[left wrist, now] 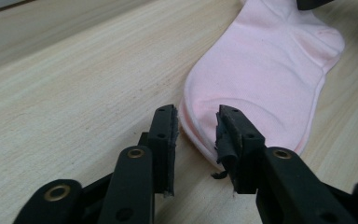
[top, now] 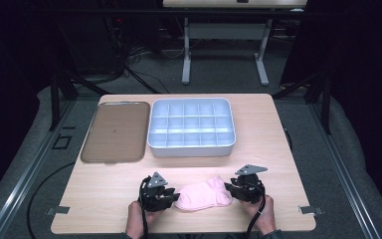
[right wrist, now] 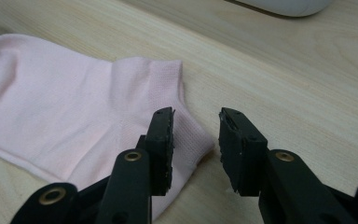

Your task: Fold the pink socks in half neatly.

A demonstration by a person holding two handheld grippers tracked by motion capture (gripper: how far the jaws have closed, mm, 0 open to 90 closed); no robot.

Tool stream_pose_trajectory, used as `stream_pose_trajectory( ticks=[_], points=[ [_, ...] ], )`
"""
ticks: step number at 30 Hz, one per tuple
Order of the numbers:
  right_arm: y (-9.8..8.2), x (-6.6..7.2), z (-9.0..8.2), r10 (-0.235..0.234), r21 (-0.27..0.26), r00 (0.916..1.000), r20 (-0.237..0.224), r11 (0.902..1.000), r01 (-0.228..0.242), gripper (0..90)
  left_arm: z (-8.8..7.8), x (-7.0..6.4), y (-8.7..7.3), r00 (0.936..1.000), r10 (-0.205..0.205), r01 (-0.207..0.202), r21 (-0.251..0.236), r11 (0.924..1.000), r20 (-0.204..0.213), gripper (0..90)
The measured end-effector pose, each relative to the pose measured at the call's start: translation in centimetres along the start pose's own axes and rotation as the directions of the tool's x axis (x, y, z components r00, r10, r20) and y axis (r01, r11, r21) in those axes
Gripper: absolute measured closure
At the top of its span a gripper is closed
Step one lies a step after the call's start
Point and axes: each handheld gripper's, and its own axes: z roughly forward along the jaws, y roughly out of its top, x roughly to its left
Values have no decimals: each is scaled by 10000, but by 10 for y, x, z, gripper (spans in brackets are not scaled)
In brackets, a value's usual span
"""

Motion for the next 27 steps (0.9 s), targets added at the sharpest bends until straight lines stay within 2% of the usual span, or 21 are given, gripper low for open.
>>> stream_pose_trajectory(
  ticks=[2,8,9,11,15,19,23,27],
  points=[
    [-1,-1,1,131,27,9998,-144,9999,-131,683,1,-1,-2,10000,-44,45,-168,9998,62,749],
    [-3,-1,1,68,18,9995,-303,10000,-67,764,1,-3,-6,9999,145,-143,-459,9988,32,841],
    [-4,-1,1,227,-7,9987,-459,9997,-228,800,1,-3,-8,9998,201,-198,-564,9982,55,852],
    [-5,-1,1,264,-105,9983,-514,9996,-270,818,1,-2,-9,9998,168,-159,-629,9979,140,858],
    [-5,1,-1,259,-133,9987,-434,9996,-265,826,1,0,-12,9995,165,-142,-856,9962,264,861],
    [-3,4,-6,190,-261,9989,-426,9995,-201,820,2,-2,-13,9994,330,-318,-870,9957,127,861],
    [0,7,-13,144,-373,9988,-462,9992,-161,820,2,-1,-13,9994,300,-286,-873,9958,146,862],
    [5,14,-21,-135,-505,9988,-463,9987,112,820,2,-2,-13,9995,294,-282,-869,9958,121,861]
  ],
)
